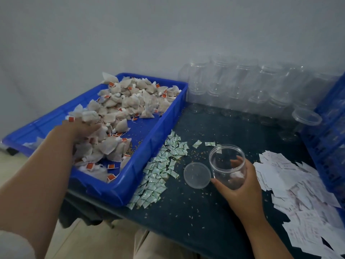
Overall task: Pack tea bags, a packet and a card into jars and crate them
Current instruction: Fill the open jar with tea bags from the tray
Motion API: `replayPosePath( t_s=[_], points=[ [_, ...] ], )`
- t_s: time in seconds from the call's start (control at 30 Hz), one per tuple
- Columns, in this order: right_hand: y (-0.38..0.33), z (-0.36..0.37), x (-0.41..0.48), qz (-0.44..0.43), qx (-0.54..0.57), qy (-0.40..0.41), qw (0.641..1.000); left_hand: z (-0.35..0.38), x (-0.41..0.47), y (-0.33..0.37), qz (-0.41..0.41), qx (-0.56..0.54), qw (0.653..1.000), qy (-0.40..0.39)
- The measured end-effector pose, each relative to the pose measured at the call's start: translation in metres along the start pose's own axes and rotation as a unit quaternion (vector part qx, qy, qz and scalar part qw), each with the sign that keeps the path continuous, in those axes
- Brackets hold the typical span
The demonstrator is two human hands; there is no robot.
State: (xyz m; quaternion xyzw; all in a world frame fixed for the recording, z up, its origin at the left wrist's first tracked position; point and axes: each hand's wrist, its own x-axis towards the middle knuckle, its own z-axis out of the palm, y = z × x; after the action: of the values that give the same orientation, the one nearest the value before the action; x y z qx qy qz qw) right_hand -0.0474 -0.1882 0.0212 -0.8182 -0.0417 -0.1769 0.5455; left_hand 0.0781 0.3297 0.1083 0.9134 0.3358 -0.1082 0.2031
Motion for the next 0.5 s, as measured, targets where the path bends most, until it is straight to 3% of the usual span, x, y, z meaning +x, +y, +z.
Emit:
replayPosePath(
  t_s=[0.07,0.17,0.33,0.43,0.5],
  points=[
    [0.001,0.001,0.0,0.005,-0.001,0.001,1.0,0.006,0.005,-0.01,-0.028,-0.071,0.997,-0.033],
    [-0.001,0.002,0.002,0.005,0.009,0.0,1.0,0.005,-0.002,0.003,-0.014,-0.085,0.991,-0.098],
    [-0.005,0.002,0.003,0.004,0.01,0.003,1.0,0.017,-0.023,0.024,0.082,0.062,0.985,-0.141],
    [-0.003,0.003,0.001,0.01,0.008,-0.008,1.0,0.03,-0.035,0.042,0.168,0.039,0.958,-0.228],
    [-0.002,0.003,0.0,0.017,0.001,-0.018,1.0,0.036,-0.041,0.053,0.227,0.075,0.939,-0.245]
  ],
)
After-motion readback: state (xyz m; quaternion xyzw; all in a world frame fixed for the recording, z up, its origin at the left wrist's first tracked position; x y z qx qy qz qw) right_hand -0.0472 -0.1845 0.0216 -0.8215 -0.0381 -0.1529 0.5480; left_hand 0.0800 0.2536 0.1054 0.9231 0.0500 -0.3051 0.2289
